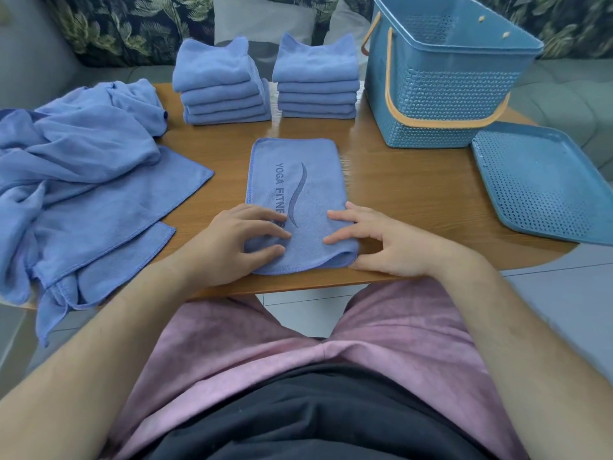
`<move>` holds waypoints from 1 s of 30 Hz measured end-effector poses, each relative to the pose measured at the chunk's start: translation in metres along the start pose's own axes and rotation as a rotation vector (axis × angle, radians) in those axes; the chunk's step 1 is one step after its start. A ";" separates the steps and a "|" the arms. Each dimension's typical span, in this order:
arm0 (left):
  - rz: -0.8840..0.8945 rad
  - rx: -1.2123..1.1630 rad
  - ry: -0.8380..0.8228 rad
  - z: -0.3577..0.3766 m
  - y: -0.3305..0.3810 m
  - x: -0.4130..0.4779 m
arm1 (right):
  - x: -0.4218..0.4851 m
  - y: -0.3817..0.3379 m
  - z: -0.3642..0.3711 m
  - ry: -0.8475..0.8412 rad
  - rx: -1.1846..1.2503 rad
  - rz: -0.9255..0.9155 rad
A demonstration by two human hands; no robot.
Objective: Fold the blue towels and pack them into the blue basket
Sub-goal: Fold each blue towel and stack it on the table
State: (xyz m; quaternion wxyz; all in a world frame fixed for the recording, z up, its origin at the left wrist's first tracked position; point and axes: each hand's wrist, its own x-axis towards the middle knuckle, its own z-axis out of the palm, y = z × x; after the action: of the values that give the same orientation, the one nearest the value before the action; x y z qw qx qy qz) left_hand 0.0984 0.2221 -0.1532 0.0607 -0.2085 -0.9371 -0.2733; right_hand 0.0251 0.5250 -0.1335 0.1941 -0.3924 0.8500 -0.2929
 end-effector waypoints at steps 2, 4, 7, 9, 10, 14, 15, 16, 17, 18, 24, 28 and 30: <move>-0.013 0.013 0.005 -0.001 0.003 0.000 | 0.002 0.004 0.006 0.088 -0.012 -0.027; -0.036 0.031 -0.002 -0.003 0.009 -0.001 | 0.005 0.006 0.012 0.201 -0.027 -0.049; -0.004 0.039 -0.038 -0.008 0.022 -0.003 | 0.009 0.005 0.016 0.324 -0.003 -0.063; 0.018 0.014 -0.063 -0.011 0.029 -0.003 | 0.010 0.003 0.015 0.331 0.046 -0.032; 0.017 0.013 -0.070 -0.011 0.031 -0.003 | 0.010 0.003 0.015 0.327 0.082 0.003; 0.020 0.051 -0.033 -0.013 0.029 -0.005 | 0.010 0.001 0.014 0.343 0.292 0.115; 0.001 0.044 -0.015 -0.014 0.028 -0.005 | 0.009 -0.001 0.012 0.332 0.334 0.096; -0.041 0.025 0.008 -0.016 0.027 -0.005 | 0.009 -0.005 0.012 0.329 0.358 0.082; -0.092 -0.010 0.033 -0.018 0.027 -0.005 | 0.008 -0.008 0.010 0.329 0.385 0.076; -0.127 -0.051 0.062 -0.019 0.027 -0.005 | 0.008 -0.009 0.009 0.334 0.403 0.083; -0.244 -0.639 0.190 -0.027 0.028 -0.004 | -0.001 -0.027 -0.010 0.298 0.610 0.098; -0.289 -0.838 0.275 -0.027 0.033 0.000 | -0.005 -0.036 -0.016 0.374 0.645 0.092; -0.330 -0.847 0.317 -0.023 0.031 0.002 | -0.003 -0.035 -0.013 0.400 0.649 0.109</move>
State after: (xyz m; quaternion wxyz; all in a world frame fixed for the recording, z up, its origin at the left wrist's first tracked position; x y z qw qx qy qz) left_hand 0.1098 0.2342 -0.1183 0.0683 -0.0193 -0.7433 -0.6652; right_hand 0.0390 0.5132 -0.1007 0.1537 -0.1999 0.7538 -0.6068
